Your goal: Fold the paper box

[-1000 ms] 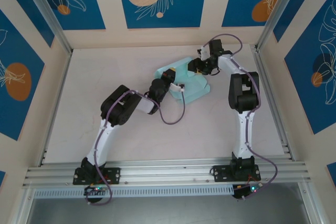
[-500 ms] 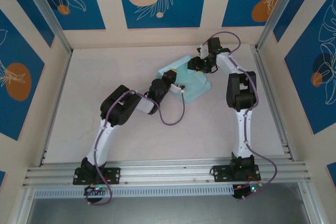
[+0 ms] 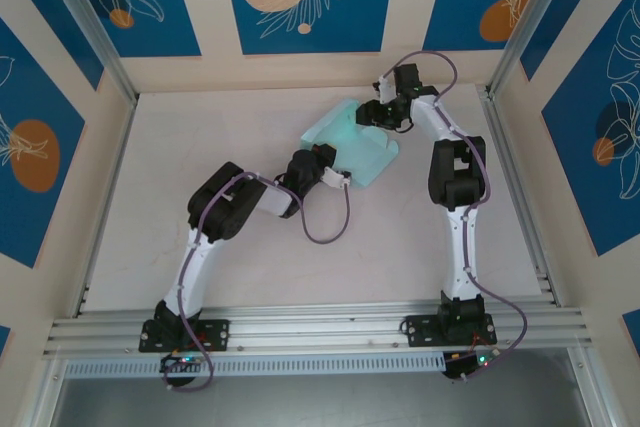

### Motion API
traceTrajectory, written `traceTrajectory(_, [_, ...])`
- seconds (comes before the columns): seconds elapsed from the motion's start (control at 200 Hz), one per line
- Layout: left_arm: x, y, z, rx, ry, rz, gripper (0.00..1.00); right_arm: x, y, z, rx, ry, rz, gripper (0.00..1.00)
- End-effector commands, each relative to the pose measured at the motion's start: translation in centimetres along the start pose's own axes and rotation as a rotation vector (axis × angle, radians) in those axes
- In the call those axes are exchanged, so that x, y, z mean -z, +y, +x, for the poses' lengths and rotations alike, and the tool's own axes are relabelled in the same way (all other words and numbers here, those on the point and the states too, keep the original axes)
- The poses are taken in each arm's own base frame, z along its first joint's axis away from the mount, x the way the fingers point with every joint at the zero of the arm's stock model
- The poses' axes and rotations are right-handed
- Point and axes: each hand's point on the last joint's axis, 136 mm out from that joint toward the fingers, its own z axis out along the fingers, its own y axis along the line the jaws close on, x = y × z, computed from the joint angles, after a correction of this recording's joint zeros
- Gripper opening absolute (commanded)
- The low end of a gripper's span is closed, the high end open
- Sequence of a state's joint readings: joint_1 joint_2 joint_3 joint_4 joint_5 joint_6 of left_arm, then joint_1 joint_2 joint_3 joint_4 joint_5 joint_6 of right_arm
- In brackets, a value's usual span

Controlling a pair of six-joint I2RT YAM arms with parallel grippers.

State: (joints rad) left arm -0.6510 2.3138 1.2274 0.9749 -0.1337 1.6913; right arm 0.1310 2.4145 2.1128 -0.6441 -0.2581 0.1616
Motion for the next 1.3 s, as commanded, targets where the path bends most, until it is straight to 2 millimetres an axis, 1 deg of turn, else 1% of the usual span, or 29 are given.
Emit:
traceTrajectory(0.0, [0.1,3.1,0.4,0.042,-0.011,-0.071,0.0,0.1,0.7,0.7,0.021,0.015,-0.016,0.59])
traceTrajectory(0.105, [0.7,5.3,-0.6,0.085,-0.022,-0.111,0.0,0.9,1.0,1.3,0.02,-0.01,-0.011,0.59])
traceTrajectory(0.19, [1.6,7.5,-2.0,0.131,-0.053,-0.138,0.0,1.6,1.0,1.6,0.013,-0.027,-0.009,0.59])
traceTrajectory(0.36, [4.1,11.8,-6.3,0.197,-0.135,-0.19,0.2,1.8,0.6,2.5,-0.024,-0.027,-0.034,0.59])
traceTrajectory(0.4, [4.5,13.1,-6.9,0.24,-0.135,-0.208,0.22,1.9,0.5,2.5,-0.034,-0.031,-0.042,0.59])
traceTrajectory(0.44, [4.8,14.5,-6.9,0.308,-0.116,-0.227,0.24,1.9,0.3,2.7,-0.042,-0.03,-0.037,0.59])
traceTrajectory(0.48, [4.9,16.2,-6.4,0.401,-0.08,-0.242,0.26,2.1,0.4,2.6,-0.044,-0.033,-0.04,0.59])
traceTrajectory(0.51, [4.9,17.1,-5.5,0.483,-0.037,-0.238,0.26,2.2,0.5,2.7,-0.048,-0.031,-0.041,0.59])
traceTrajectory(0.52, [4.9,17.8,-5.0,0.514,-0.018,-0.243,0.26,2.3,0.5,2.8,-0.047,-0.031,-0.041,0.59])
traceTrajectory(0.56, [4.8,19.1,-3.2,0.643,0.061,-0.223,0.29,2.4,0.6,2.9,-0.047,-0.031,-0.039,0.59])
traceTrajectory(0.57, [4.8,19.1,-2.7,0.677,0.083,-0.208,0.31,2.4,0.7,2.9,-0.045,-0.031,-0.039,0.59])
traceTrajectory(0.58, [4.8,19.7,-2.1,0.71,0.105,-0.209,0.32,2.5,0.7,3.0,-0.046,-0.032,-0.039,0.59])
traceTrajectory(0.605, [4.7,20.1,-0.7,0.796,0.161,-0.176,0.36,2.7,0.6,3.1,-0.049,-0.033,-0.035,0.59])
traceTrajectory(0.64, [4.7,20.5,1.1,0.908,0.228,-0.126,0.39,2.7,0.6,3.3,-0.051,-0.033,-0.034,0.59])
traceTrajectory(0.665, [4.8,20.3,2.3,0.992,0.268,-0.076,0.42,2.8,0.6,3.4,-0.053,-0.034,-0.033,0.59])
traceTrajectory(0.7, [4.9,20.5,4.0,1.104,0.31,-0.024,0.52,2.8,0.7,3.8,-0.057,-0.031,-0.033,0.59])
traceTrajectory(0.71, [4.9,20.0,4.3,1.135,0.323,0.007,0.55,2.9,0.7,3.8,-0.057,-0.031,-0.034,0.59])
traceTrajectory(0.72, [4.8,20.2,4.8,1.163,0.326,0.021,0.58,2.9,0.7,3.8,-0.057,-0.031,-0.034,0.59])
traceTrajectory(0.73, [4.8,19.7,5.1,1.192,0.341,0.058,0.6,2.9,0.7,3.9,-0.057,-0.03,-0.035,0.59])
traceTrajectory(0.8, [4.5,18.6,8.1,1.37,0.409,0.192,0.62,3.0,0.7,4.3,-0.07,-0.029,-0.037,0.59])
traceTrajectory(0.885, [3.6,16.2,10.2,1.444,0.464,0.323,0.67,3.0,1.0,4.7,-0.076,-0.03,-0.043,0.58])
traceTrajectory(0.915, [3.2,15.2,10.5,1.457,0.472,0.373,0.69,3.1,1.1,4.9,-0.078,-0.031,-0.045,0.58])
traceTrajectory(0.925, [3.1,15.2,10.6,1.466,0.466,0.382,0.7,3.1,1.1,4.9,-0.08,-0.031,-0.046,0.58])
traceTrajectory(0.955, [2.7,14.0,11.0,1.497,0.481,0.43,0.7,3.1,1.4,5.1,-0.081,-0.03,-0.049,0.58])
traceTrajectory(1.035, [1.4,12.3,12.1,1.617,0.464,0.512,0.7,3.5,1.9,5.3,-0.084,-0.033,-0.052,0.58])
traceTrajectory(1.125, [0.1,10.7,13.3,1.698,0.429,0.553,0.7,4.0,2.5,5.5,-0.082,-0.042,-0.053,0.59])
traceTrajectory(1.15, [-0.3,9.9,13.5,1.712,0.428,0.568,0.7,4.3,2.7,5.5,-0.082,-0.05,-0.051,0.59])
traceTrajectory(1.205, [-0.9,9.3,13.8,1.743,0.392,0.574,0.7,4.8,2.9,5.5,-0.083,-0.062,-0.048,0.61])
traceTrajectory(1.295, [-1.7,6.7,14.1,1.789,0.392,0.619,0.7,5.7,3.3,5.5,-0.086,-0.083,-0.041,0.63])
